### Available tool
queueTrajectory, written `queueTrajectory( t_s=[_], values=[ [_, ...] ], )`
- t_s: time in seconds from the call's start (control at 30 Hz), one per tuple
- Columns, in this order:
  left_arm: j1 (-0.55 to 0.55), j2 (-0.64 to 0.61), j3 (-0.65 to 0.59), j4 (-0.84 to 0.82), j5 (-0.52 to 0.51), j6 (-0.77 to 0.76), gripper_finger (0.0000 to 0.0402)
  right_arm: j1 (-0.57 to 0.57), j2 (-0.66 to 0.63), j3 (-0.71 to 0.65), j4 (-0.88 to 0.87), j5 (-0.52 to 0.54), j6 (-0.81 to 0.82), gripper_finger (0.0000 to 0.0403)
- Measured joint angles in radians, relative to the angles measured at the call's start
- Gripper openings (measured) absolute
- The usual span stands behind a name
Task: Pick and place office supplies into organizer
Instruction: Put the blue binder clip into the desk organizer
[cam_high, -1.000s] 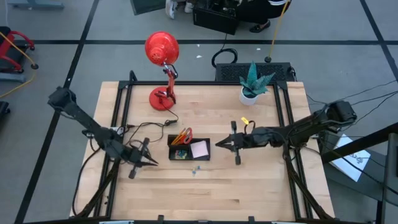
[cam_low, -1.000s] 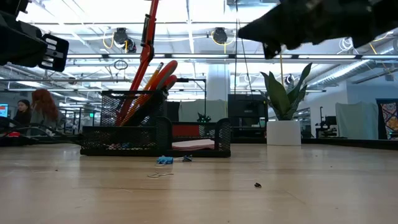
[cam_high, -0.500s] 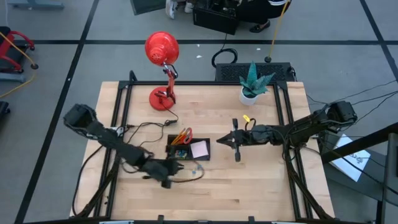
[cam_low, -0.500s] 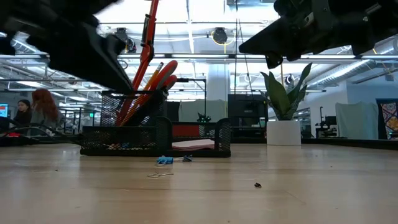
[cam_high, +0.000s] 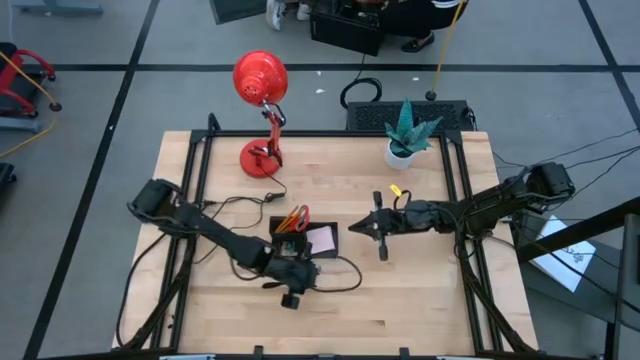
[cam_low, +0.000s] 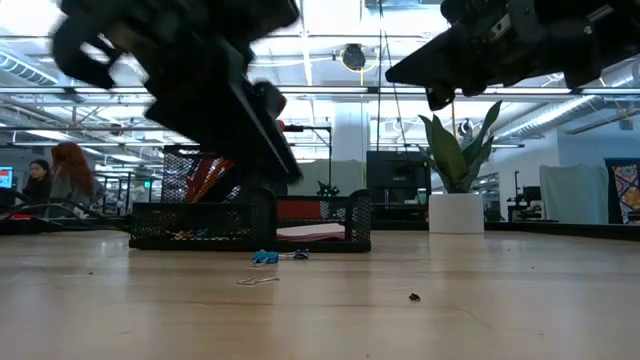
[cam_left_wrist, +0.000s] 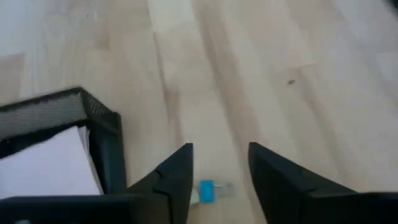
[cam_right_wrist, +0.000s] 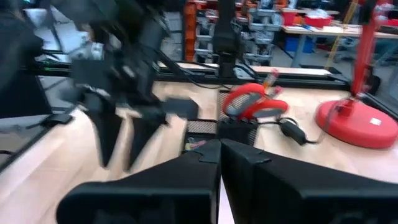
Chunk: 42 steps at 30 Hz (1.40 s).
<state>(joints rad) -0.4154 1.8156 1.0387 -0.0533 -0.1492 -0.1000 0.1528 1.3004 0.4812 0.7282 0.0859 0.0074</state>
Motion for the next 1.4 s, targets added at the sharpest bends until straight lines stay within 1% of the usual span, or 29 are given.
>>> queueTrajectory(
  t_s=[0.07, 0.2, 0.47, 0.63, 0.7, 0.83, 1.0, 1.07, 1.27, 1.4],
  values=[
    [0.021, 0.029, 0.010, -0.017, 0.009, -0.014, 0.0174, -0.007, -0.001, 0.000, 0.007, -0.039, 0.012, 0.0004],
    [0.055, 0.067, 0.018, -0.039, 0.021, -0.044, 0.0183, -0.008, -0.005, 0.000, 0.006, -0.041, 0.025, 0.0004],
    [0.068, 0.066, 0.018, -0.041, 0.057, -0.061, 0.0163, -0.010, -0.005, 0.000, 0.004, -0.039, 0.023, 0.0004],
    [0.070, 0.105, 0.017, -0.013, 0.052, -0.062, 0.0153, -0.010, -0.041, -0.012, 0.027, -0.046, 0.011, 0.0004],
    [0.074, 0.111, 0.019, 0.001, 0.050, -0.060, 0.0154, -0.003, -0.079, -0.045, 0.053, -0.066, 0.010, 0.0004],
    [0.081, 0.111, 0.018, -0.002, 0.031, -0.060, 0.0154, 0.003, -0.163, -0.148, 0.102, -0.070, 0.020, 0.0004],
    [0.092, 0.111, 0.018, -0.001, 0.021, -0.054, 0.0154, 0.011, -0.244, -0.283, 0.281, -0.062, 0.040, 0.0004],
    [0.095, 0.111, 0.018, 0.004, 0.020, -0.053, 0.0154, 0.013, -0.268, -0.314, 0.299, -0.060, 0.049, 0.0004],
    [0.091, 0.100, 0.019, 0.004, 0.010, -0.048, 0.0154, 0.013, -0.282, -0.329, 0.304, -0.060, 0.059, 0.0004],
    [0.097, 0.100, 0.018, -0.034, 0.011, -0.036, 0.0154, 0.013, -0.282, -0.329, 0.313, -0.061, 0.060, 0.0004]
  ],
)
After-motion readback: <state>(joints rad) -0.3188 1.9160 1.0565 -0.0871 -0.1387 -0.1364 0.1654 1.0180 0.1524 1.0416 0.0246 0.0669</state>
